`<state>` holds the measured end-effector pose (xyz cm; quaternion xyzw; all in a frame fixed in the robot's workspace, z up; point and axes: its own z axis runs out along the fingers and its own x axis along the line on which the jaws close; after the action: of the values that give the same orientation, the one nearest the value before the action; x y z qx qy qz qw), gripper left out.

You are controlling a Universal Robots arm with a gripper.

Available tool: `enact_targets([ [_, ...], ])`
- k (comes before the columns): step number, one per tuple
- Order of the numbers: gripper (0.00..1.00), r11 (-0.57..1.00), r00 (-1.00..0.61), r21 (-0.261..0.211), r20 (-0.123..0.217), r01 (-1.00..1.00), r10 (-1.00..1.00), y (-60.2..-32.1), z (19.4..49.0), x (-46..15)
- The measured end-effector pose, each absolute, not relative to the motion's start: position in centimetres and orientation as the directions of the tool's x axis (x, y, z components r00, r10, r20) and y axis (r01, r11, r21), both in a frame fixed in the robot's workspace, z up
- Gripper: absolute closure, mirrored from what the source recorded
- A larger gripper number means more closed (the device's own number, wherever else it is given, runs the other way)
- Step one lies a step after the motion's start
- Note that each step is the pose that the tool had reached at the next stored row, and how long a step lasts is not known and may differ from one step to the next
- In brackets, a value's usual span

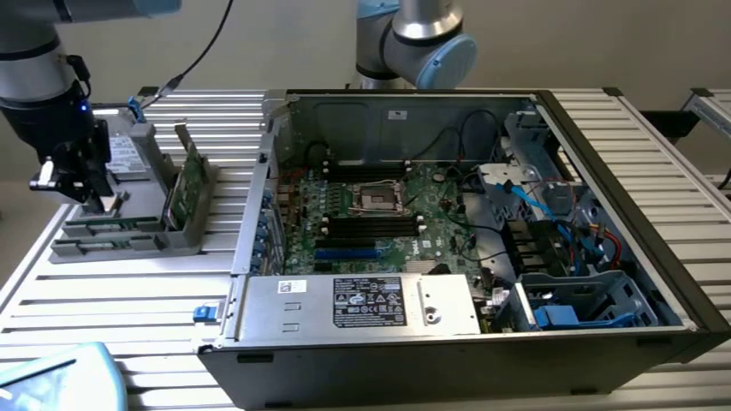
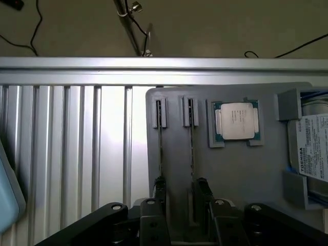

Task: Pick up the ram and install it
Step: 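Pick up the ram and move it above insertion slot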

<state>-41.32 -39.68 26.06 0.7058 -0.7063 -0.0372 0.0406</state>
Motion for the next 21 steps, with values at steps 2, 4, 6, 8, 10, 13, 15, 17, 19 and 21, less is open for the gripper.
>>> enact_targets([
  [2,0.63,0.000,0.001,0.110,0.005,-0.994,-1.000,-39.8,25.7,-41.3],
  [4,0.63,-0.001,0.001,0.110,0.005,-0.994,-1.000,-39.9,25.3,-41.4],
  [6,0.63,-0.002,0.002,0.110,0.005,-0.994,-1.000,-39.9,25.0,-41.5],
  [8,0.63,-0.003,0.004,0.110,0.005,-0.994,-1.000,-39.9,24.6,-41.6],
  [10,0.63,-0.006,0.006,0.110,0.005,-0.994,-1.000,-40.0,24.2,-41.7],
  [13,0.63,-0.015,0.016,0.110,0.005,-0.994,-1.000,-40.0,23.7,-41.9],
  [15,0.63,-0.026,0.026,0.110,0.005,-0.994,-1.000,-40.0,23.3,-42.0],
  [17,0.63,-0.036,0.037,0.111,0.005,-0.993,-0.999,-40.0,23.0,-42.0],
  [19,0.63,-0.047,0.047,0.112,0.005,-0.993,-0.999,-40.1,22.7,-42.1],
  [21,0.63,-0.054,0.054,0.114,0.005,-0.992,-0.999,-40.1,22.4,-42.1],
])
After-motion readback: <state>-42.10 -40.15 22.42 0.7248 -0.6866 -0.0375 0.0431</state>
